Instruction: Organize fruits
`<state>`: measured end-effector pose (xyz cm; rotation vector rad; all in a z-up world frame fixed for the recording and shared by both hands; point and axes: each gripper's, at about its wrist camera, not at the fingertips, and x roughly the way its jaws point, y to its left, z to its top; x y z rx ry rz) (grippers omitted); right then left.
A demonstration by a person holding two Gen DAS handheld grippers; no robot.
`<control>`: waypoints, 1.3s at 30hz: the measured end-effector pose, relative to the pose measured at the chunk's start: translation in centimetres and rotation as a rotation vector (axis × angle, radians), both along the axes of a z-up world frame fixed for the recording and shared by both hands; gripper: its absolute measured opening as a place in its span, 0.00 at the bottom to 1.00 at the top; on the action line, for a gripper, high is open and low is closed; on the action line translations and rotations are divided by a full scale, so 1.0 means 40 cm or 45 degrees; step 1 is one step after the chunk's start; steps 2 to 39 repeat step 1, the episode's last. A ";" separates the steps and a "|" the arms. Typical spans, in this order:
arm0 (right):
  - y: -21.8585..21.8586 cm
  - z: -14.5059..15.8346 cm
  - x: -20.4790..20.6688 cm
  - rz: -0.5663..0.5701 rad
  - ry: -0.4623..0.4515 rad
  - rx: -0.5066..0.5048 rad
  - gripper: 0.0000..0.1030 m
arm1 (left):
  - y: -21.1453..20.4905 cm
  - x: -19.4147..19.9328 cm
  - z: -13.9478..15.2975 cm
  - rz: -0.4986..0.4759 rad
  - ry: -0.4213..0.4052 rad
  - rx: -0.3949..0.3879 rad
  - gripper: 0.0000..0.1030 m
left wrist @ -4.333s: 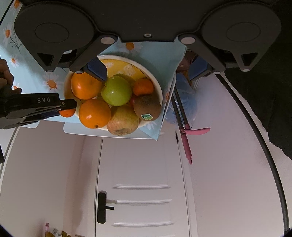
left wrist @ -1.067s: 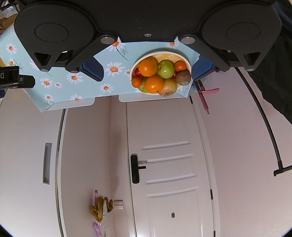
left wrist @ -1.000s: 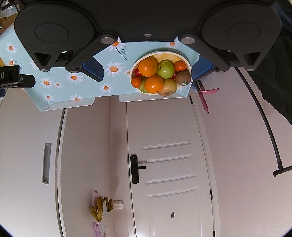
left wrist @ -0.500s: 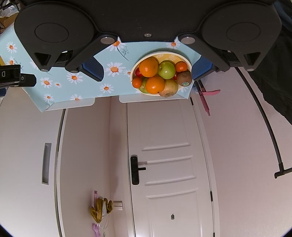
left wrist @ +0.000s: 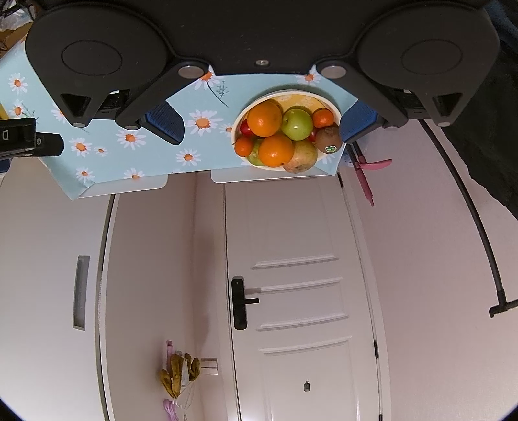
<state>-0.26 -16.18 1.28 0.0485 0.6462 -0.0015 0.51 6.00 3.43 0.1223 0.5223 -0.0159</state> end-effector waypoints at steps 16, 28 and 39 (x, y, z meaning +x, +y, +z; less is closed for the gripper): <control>0.000 0.000 0.000 0.000 0.000 0.001 1.00 | 0.001 0.000 0.000 0.000 -0.002 -0.006 1.00; 0.000 0.000 0.000 0.000 0.000 0.001 1.00 | 0.001 0.000 0.000 0.000 -0.002 -0.006 1.00; 0.000 0.000 0.000 0.000 0.000 0.001 1.00 | 0.001 0.000 0.000 0.000 -0.002 -0.006 1.00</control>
